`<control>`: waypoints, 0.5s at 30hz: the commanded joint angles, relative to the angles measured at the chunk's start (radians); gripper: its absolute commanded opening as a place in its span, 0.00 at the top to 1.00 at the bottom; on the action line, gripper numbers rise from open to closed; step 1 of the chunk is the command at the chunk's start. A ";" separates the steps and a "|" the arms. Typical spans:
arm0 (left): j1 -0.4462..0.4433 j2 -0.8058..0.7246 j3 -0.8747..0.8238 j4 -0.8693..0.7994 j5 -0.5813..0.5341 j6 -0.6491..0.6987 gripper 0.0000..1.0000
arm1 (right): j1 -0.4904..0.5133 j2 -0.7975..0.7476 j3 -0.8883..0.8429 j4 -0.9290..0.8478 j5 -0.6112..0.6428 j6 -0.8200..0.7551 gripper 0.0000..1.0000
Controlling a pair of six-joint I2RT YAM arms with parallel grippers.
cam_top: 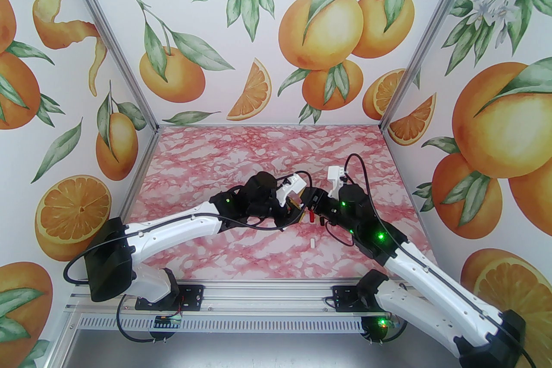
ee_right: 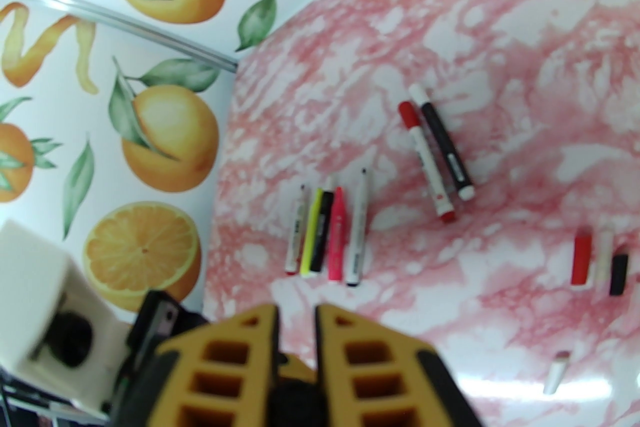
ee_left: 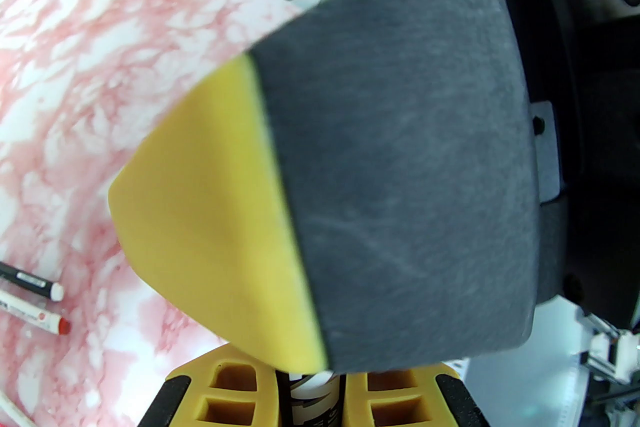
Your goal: Open the pen caps
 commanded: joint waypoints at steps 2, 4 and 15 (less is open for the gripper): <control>0.011 -0.058 -0.048 -0.093 0.204 0.002 1.00 | -0.068 -0.017 -0.003 0.128 0.029 -0.061 0.91; 0.013 -0.067 -0.048 -0.114 0.176 0.010 1.00 | -0.083 -0.015 0.007 0.116 0.020 -0.068 0.91; -0.086 -0.063 -0.008 -0.205 -0.167 0.057 1.00 | -0.144 0.095 0.157 -0.088 0.184 -0.024 0.93</control>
